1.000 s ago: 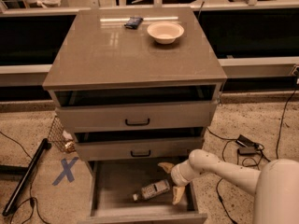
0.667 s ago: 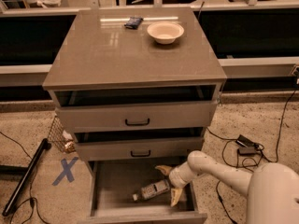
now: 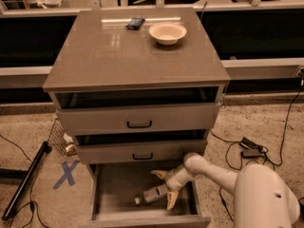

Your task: Pick blue plastic bottle from bottom drawer and place on counter

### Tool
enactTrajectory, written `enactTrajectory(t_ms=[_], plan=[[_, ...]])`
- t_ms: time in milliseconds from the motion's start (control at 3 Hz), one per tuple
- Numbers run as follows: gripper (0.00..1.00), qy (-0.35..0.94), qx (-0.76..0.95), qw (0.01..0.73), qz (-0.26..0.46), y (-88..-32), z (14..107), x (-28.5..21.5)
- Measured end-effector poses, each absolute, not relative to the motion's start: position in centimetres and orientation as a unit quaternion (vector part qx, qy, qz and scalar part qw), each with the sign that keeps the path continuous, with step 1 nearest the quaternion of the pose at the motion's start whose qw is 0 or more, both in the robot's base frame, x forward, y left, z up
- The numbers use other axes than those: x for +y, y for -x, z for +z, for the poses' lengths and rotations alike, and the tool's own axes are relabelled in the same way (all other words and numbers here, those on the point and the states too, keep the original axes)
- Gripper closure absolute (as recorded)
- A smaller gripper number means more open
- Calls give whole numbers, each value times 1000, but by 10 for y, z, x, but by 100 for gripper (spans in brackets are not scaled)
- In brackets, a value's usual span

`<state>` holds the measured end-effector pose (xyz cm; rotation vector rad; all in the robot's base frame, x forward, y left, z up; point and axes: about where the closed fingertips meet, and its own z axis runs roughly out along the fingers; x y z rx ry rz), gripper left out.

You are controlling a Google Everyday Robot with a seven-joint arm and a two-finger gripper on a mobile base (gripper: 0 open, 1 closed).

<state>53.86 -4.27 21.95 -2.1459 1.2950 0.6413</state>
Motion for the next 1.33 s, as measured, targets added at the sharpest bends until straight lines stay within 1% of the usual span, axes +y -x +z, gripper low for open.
enactTrajectory(t_ms=[333, 1000, 1333], plan=[[0, 798, 480, 268, 249, -545, 212, -32], [0, 785, 527, 214, 245, -568, 188, -27], [0, 776, 544, 201, 246, -570, 178, -27]])
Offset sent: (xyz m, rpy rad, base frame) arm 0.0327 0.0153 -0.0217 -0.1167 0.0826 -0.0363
